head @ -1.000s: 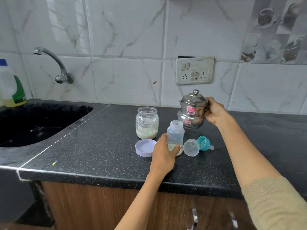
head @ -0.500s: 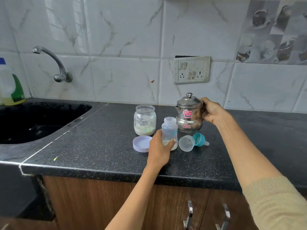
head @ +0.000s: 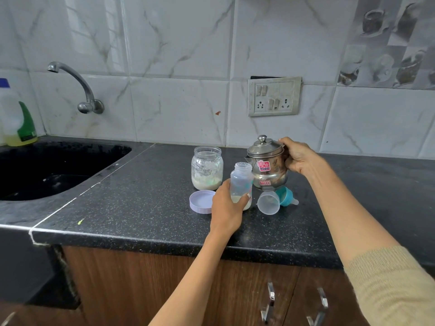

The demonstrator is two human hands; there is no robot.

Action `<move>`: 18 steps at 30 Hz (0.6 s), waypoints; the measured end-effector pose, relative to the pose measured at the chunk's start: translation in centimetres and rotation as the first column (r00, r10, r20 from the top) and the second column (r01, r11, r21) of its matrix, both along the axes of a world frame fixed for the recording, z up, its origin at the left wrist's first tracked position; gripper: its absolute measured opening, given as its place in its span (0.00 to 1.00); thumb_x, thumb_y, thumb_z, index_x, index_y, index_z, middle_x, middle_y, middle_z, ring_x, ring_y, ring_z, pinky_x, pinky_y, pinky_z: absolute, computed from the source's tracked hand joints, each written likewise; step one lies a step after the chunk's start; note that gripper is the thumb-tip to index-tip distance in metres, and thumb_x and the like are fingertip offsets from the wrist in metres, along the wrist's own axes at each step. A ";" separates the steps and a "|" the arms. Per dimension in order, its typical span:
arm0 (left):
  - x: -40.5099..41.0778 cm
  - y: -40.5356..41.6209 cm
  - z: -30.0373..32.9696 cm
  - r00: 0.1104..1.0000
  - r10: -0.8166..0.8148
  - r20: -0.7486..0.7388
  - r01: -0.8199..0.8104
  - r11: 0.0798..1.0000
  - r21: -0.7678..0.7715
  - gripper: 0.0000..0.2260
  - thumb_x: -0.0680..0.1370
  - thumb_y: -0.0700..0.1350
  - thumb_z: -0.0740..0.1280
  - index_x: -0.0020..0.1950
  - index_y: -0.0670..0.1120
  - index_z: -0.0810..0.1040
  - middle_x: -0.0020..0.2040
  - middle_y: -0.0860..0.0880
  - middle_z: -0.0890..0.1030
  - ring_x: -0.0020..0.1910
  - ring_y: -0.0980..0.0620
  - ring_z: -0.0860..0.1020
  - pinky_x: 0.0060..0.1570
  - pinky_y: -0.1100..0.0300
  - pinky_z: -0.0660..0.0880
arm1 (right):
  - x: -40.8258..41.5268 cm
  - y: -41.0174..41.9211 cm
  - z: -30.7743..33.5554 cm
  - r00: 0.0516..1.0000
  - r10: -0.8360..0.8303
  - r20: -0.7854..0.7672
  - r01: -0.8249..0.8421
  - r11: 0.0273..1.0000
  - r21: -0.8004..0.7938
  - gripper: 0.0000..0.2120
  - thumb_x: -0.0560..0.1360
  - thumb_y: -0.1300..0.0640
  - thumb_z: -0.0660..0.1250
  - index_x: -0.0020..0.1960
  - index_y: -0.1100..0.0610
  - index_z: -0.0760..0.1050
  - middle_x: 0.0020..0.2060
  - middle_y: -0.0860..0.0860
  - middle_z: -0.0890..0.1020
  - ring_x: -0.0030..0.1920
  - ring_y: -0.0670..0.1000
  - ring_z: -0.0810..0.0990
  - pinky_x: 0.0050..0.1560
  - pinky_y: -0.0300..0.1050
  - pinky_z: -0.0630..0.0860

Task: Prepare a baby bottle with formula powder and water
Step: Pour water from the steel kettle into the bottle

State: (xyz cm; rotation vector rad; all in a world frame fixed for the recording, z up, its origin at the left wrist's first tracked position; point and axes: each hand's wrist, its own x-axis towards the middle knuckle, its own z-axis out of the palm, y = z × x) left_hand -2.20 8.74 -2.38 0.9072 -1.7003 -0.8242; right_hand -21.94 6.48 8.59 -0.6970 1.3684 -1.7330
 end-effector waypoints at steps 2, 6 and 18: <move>0.0 0.0 0.0 1.000 0.002 0.005 -0.002 1.000 -0.003 0.14 0.74 0.44 0.70 0.58 0.44 0.73 0.53 0.48 0.79 0.52 0.49 0.76 0.50 0.59 0.71 | 0.1 0.1 0.2 1.000 0.004 -0.025 -0.004 1.000 0.011 0.08 0.76 0.61 0.64 0.38 0.58 0.72 0.26 0.53 0.77 0.35 0.49 0.75 0.38 0.44 0.77; 0.0 0.1 0.1 1.000 0.006 0.014 -0.006 1.000 -0.003 0.13 0.75 0.44 0.69 0.57 0.43 0.73 0.52 0.48 0.79 0.49 0.51 0.74 0.46 0.62 0.66 | 0.4 0.2 0.6 0.998 0.008 -0.068 -0.007 1.000 0.015 0.10 0.77 0.61 0.63 0.36 0.57 0.71 0.30 0.53 0.73 0.32 0.49 0.73 0.35 0.42 0.75; 0.1 0.3 0.3 0.999 0.001 0.053 -0.002 1.000 0.016 0.14 0.75 0.44 0.69 0.57 0.43 0.72 0.52 0.49 0.77 0.48 0.52 0.73 0.46 0.62 0.66 | 0.8 0.8 1.6 0.984 0.032 -0.178 -0.025 0.999 0.040 0.09 0.77 0.62 0.62 0.38 0.59 0.71 0.32 0.54 0.74 0.33 0.50 0.73 0.38 0.44 0.74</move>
